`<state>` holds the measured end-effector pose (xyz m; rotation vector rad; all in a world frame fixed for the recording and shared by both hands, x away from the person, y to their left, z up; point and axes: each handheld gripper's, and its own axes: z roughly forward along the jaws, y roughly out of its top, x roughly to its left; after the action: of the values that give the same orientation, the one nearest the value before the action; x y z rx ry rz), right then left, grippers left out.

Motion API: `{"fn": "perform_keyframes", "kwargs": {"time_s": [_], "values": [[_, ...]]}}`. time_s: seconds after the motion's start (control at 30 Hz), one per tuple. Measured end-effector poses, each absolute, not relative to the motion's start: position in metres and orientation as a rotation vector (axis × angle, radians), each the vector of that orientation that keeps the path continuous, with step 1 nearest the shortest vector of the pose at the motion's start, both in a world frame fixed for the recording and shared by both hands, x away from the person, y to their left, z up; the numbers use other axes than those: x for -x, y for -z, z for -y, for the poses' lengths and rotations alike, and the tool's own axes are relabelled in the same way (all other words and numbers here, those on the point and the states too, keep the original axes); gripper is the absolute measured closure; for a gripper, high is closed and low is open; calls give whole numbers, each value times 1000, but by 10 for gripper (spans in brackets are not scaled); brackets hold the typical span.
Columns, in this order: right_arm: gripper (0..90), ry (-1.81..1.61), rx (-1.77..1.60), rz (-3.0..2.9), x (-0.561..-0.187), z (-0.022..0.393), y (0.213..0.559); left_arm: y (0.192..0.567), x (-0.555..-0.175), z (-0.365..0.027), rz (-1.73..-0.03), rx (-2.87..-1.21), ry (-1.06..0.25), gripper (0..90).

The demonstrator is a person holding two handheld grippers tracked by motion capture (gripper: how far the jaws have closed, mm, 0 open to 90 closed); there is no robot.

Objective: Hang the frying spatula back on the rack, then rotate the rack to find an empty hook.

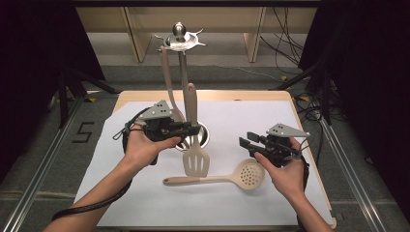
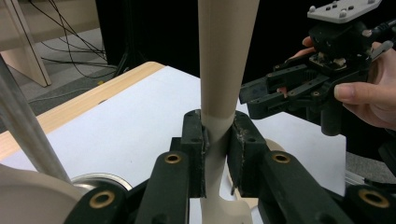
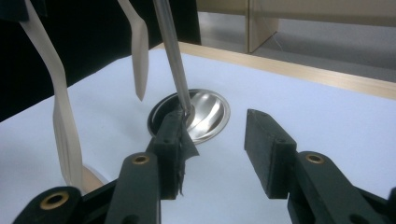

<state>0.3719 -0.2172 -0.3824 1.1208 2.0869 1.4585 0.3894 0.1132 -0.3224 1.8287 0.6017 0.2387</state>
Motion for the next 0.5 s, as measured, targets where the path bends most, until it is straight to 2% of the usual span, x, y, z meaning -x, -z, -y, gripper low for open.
{"fn": "perform_keyframes", "kwargs": {"time_s": [0.4,0.5], "values": [[591,-1464,-1240,-2073,-367,225,386,313,-397,-121,-624,-1830,-282,770],[591,-1456,-1184,-2073,-369,226,384,310,-399,-122,-618,-1824,-289,770]]}}
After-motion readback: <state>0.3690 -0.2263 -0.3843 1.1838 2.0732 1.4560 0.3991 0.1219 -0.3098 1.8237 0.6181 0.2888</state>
